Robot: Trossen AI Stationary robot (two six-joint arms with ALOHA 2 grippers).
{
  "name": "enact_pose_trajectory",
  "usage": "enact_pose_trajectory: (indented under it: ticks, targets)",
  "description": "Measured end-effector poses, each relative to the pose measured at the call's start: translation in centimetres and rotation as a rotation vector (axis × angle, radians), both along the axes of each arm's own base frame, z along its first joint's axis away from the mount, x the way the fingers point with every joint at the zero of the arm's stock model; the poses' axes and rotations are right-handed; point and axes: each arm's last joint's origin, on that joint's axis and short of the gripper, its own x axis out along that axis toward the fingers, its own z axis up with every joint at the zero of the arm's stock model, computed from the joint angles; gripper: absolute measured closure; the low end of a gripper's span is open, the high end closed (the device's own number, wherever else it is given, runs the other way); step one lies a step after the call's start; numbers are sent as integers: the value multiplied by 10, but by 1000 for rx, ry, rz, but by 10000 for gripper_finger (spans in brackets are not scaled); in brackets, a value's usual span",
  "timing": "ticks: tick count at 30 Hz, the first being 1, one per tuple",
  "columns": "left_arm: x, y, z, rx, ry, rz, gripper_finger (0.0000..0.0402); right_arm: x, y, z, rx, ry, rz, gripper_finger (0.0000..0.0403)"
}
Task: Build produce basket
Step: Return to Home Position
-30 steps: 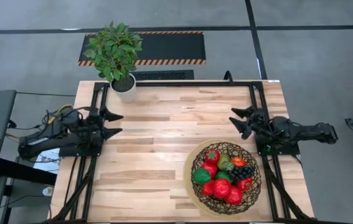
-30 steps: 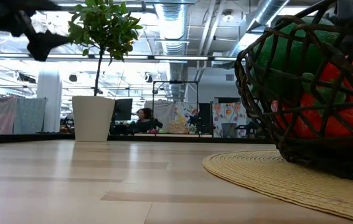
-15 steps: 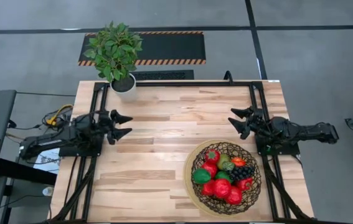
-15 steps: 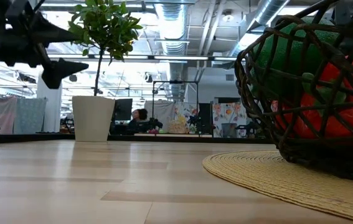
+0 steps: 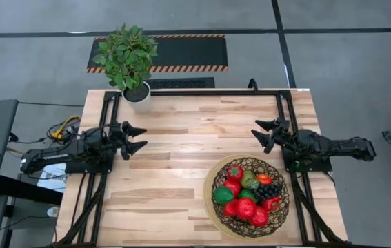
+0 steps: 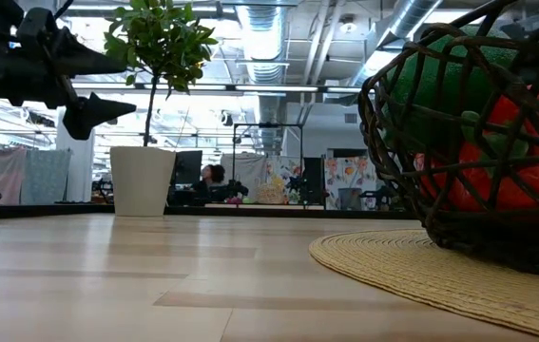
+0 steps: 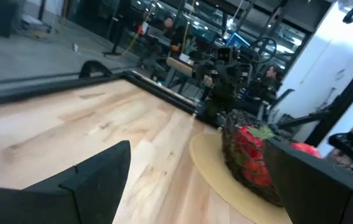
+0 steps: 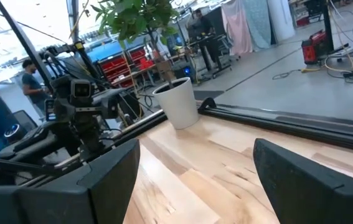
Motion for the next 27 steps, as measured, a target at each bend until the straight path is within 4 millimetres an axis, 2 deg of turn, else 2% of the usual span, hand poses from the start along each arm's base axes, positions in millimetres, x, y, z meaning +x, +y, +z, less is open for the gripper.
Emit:
enact_pose_trajectory:
  ticks: [27]
  targets:
    - [0,0,0,-32,-4,-8,53,0,0,-1,1,6,3,69]
